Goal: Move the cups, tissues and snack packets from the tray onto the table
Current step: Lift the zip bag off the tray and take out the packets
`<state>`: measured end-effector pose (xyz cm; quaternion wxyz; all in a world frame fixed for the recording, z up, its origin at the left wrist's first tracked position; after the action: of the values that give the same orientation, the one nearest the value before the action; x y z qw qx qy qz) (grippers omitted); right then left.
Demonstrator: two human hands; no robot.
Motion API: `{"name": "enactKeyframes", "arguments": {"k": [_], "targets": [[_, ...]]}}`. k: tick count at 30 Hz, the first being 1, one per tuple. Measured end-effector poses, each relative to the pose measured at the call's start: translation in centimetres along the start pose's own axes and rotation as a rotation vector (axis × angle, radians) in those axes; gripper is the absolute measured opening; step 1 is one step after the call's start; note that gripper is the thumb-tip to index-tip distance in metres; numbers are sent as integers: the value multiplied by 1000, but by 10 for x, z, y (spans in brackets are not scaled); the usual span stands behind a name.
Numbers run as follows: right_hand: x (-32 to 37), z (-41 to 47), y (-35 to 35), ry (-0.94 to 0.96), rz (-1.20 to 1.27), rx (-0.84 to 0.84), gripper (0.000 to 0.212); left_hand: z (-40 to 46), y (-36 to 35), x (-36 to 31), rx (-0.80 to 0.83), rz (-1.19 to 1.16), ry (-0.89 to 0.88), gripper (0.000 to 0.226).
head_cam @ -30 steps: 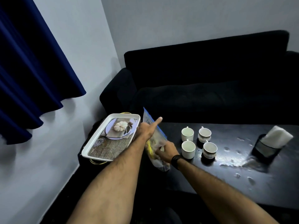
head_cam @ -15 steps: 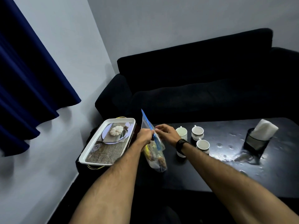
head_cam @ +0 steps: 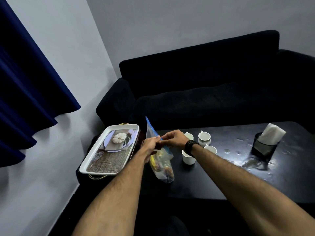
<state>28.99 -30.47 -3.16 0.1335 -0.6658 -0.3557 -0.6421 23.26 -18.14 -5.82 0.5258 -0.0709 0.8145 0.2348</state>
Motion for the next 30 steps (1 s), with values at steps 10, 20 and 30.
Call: {"name": "enactKeyframes", "arguments": {"k": [10,20,30], "targets": [[3,3,24,-20,-236,-291,9,7,-11,-20,-52,329,-196,40],[15,0,17,-113,-250,-410,9,9,-2,-25,-122,357,-167,31],[24,-7,5,-145,-267,-504,15,2,16,-23,-180,493,-135,30]]}}
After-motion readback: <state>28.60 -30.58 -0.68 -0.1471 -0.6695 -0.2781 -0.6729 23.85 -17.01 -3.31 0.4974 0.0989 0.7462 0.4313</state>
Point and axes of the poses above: each hand's wrist, its own z-axis towards the middle knuckle, its own y-axis out of the back of the hand, x = y × z, the point moved 10 cm from there along z, towards the middle knuckle, and after that the axes turned 1 degree about -y, right-handed, at the moved point
